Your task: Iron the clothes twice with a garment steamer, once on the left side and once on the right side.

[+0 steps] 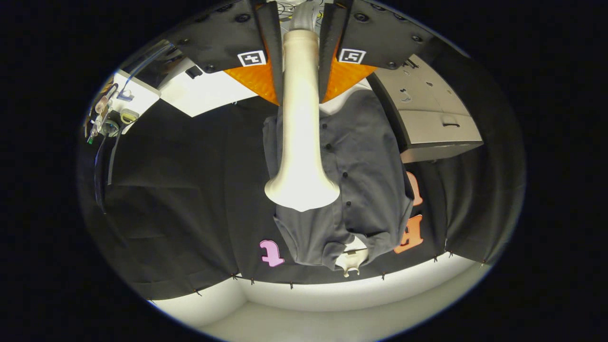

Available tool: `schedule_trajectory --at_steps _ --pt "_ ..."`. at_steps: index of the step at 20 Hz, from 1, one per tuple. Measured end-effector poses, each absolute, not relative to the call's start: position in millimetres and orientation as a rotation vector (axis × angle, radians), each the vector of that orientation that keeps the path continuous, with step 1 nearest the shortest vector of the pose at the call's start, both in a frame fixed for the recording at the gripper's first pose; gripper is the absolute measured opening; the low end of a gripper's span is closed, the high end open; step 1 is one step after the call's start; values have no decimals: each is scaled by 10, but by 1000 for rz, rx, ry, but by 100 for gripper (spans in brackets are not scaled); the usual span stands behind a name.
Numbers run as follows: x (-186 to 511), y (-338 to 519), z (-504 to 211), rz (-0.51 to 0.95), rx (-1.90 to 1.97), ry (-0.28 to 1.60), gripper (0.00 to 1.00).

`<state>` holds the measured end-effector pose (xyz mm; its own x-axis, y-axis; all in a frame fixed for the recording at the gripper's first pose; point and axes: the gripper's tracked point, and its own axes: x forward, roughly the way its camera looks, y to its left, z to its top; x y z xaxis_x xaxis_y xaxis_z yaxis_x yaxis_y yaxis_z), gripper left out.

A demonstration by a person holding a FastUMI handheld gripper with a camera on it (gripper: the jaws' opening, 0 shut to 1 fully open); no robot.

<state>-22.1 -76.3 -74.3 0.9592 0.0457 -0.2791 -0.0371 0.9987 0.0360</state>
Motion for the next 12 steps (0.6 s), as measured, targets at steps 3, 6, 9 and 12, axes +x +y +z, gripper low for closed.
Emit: schedule_trajectory --at_steps 3,6,9,12 --pt "-268 -673 -471 75 14 230 42" --pt "-298 -571 -236 96 4 159 42" --pt "-363 -481 -123 107 -3 112 41" --pt "-425 -397 -104 135 28 111 41"
